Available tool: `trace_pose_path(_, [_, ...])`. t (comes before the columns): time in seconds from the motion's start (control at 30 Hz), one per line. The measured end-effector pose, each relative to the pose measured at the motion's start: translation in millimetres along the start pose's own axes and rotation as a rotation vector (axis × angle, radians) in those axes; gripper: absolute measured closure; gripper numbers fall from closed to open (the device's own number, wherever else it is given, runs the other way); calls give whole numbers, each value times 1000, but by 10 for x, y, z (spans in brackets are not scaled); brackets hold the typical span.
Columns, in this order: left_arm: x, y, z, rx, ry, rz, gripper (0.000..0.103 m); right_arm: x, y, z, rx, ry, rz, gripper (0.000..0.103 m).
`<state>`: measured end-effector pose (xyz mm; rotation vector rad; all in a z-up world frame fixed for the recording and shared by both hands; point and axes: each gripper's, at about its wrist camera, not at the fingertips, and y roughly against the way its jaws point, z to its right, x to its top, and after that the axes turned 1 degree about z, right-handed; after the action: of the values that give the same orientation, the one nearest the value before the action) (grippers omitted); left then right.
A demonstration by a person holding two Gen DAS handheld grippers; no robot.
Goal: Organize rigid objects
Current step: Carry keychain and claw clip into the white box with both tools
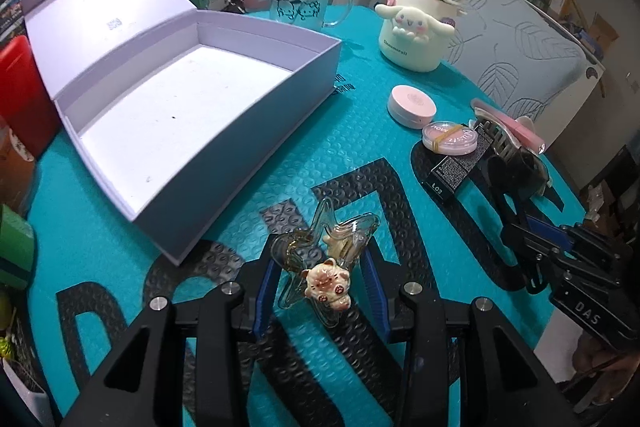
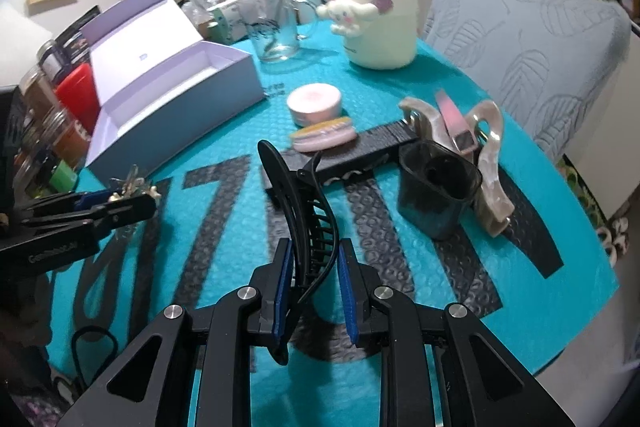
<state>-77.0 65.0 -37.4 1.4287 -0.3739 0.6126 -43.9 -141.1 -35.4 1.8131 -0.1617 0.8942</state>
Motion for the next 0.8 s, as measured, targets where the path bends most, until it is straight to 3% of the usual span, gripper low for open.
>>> trace_pose_path(0.4, [-8, 355, -99, 47, -9, 78, 64, 106, 77, -316, 47, 65, 9, 81])
trace_pose_path(0.8, [178, 608, -434, 95, 36, 155, 64, 466, 67, -673, 92, 145, 61, 81])
